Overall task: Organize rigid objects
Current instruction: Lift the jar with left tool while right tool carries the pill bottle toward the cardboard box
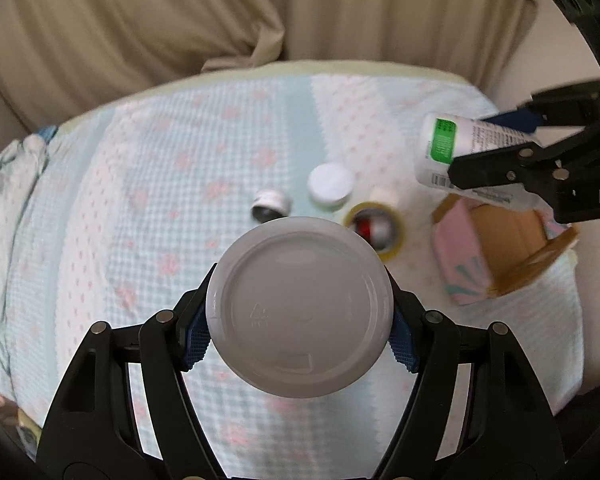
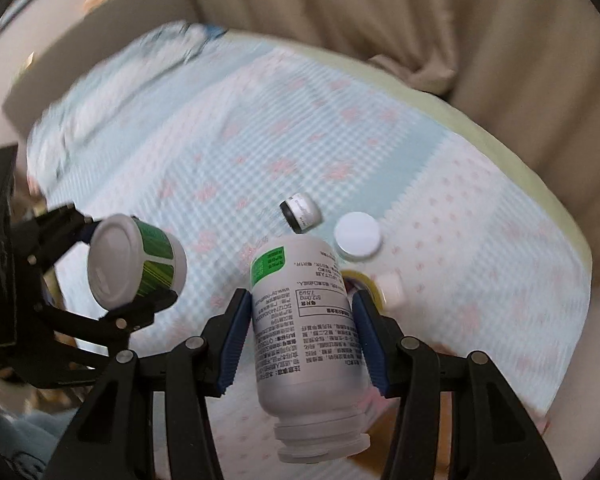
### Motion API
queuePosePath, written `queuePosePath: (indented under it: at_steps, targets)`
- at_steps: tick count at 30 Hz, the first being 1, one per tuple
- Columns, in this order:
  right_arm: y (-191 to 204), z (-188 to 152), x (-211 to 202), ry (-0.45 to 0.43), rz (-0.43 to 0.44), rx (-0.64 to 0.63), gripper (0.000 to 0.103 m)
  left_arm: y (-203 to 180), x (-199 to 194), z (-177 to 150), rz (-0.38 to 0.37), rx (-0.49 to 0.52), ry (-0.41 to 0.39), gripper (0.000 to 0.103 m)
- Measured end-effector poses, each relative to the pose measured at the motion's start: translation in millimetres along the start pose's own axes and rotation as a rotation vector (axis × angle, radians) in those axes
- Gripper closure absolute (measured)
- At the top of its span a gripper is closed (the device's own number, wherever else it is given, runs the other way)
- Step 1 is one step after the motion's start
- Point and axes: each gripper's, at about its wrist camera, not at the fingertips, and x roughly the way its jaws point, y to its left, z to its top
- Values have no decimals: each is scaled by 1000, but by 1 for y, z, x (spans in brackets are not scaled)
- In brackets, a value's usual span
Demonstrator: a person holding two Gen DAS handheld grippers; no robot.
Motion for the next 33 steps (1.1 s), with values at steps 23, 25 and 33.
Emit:
queuePosePath:
  at_steps: [23,25,33]
  targets:
    - [-209,-204,-137,-86,-151,607,55,-271,21,84,-240,177,40,34]
    - [-230,-218,-129,-64,-152,655,55,-290,36,84,-245,184,70,34]
    - [-288,-251,-70,2,-106,804,55,-339,121,84,-210,203,211,34]
